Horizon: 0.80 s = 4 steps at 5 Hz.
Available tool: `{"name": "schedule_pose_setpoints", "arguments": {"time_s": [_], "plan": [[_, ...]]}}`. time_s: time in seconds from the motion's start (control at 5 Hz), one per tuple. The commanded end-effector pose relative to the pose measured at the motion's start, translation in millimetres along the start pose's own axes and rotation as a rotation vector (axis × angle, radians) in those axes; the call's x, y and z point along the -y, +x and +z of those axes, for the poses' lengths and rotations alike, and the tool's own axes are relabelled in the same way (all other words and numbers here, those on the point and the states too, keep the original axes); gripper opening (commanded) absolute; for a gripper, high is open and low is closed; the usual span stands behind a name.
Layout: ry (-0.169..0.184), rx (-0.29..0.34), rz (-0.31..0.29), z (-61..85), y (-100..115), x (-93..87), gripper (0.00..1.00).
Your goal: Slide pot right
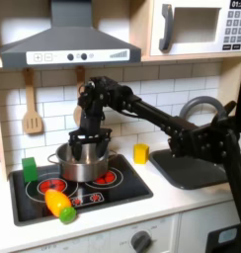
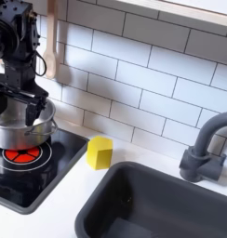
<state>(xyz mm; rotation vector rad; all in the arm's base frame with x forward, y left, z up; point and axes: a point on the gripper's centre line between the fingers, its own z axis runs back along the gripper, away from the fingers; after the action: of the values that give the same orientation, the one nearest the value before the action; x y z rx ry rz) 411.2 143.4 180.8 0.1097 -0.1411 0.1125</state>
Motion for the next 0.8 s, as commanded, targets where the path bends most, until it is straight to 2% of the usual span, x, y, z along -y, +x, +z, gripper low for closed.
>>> {"name": "schedule_pose_setpoints", "arguments": {"time_s": [0.0,0.6], "plan": [[-0.009,-0.015,-0.022,-2.4,-2.8,5.1,1.0],[-0.036,-0.069,-0.072,-18.7,-14.3,20.1,1.0]]}}
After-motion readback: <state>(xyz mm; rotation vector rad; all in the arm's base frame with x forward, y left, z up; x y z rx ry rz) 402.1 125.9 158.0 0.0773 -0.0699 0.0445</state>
